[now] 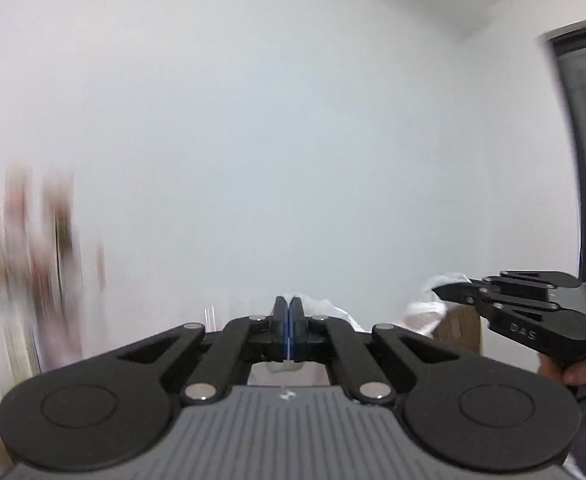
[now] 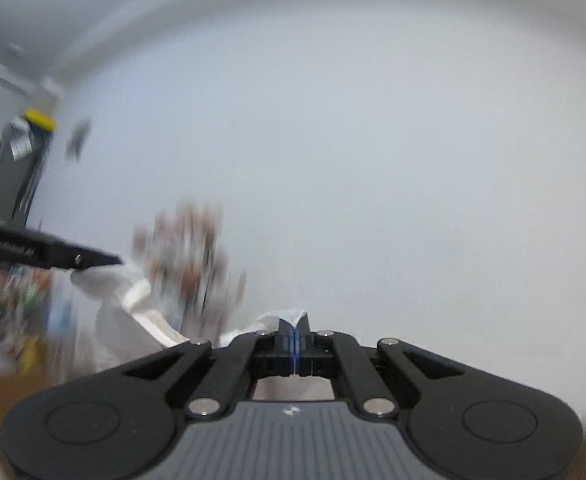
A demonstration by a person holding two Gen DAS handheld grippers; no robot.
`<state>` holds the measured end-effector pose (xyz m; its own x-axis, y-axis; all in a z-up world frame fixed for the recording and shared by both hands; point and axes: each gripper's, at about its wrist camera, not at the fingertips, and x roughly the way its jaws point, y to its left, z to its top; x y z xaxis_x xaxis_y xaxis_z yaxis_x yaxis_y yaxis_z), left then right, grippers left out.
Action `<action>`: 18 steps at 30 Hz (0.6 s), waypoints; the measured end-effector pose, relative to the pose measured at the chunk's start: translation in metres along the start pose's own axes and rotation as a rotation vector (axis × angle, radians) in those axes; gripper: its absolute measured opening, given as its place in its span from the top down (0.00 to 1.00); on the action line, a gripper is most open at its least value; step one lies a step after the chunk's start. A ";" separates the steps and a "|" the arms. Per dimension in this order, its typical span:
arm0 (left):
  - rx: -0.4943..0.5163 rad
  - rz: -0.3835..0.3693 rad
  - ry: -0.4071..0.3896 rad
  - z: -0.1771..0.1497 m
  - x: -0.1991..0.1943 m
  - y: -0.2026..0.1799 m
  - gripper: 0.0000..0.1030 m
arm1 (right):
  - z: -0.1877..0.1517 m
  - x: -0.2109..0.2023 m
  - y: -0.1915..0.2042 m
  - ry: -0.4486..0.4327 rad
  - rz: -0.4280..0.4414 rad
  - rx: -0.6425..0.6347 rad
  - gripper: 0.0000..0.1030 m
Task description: Fold clothes
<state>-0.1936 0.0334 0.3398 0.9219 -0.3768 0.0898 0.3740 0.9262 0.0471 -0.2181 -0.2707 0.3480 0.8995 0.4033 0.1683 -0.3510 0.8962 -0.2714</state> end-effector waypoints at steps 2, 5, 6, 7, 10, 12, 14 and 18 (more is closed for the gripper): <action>0.073 0.041 -0.106 0.056 -0.012 -0.010 0.99 | 0.054 -0.013 -0.001 -0.109 -0.046 -0.080 1.00; 0.130 0.086 -0.168 0.113 -0.015 -0.016 0.99 | 0.115 -0.019 -0.007 -0.185 -0.117 -0.151 1.00; 0.140 0.099 -0.173 0.127 -0.013 -0.016 0.99 | 0.126 -0.015 -0.011 -0.191 -0.140 -0.153 1.00; 0.139 0.103 -0.165 0.132 -0.008 -0.014 0.99 | 0.132 -0.008 -0.015 -0.182 -0.159 -0.159 1.00; 0.117 0.106 -0.108 0.128 0.023 0.000 0.99 | 0.135 0.028 -0.027 -0.130 -0.175 -0.150 1.00; 0.077 0.107 -0.046 0.116 0.054 0.016 0.99 | 0.125 0.061 -0.034 -0.078 -0.172 -0.133 1.00; 0.041 0.125 0.023 0.096 0.093 0.032 0.99 | 0.098 0.109 -0.040 0.010 -0.173 -0.115 1.00; 0.038 0.216 0.196 0.042 0.202 0.065 0.99 | 0.024 0.230 -0.047 0.217 -0.178 -0.075 1.00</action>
<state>0.0124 0.0173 0.4023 0.9832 -0.1581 -0.0914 0.1659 0.9824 0.0854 -0.0010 -0.2159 0.4224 0.9827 0.1844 0.0150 -0.1695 0.9299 -0.3263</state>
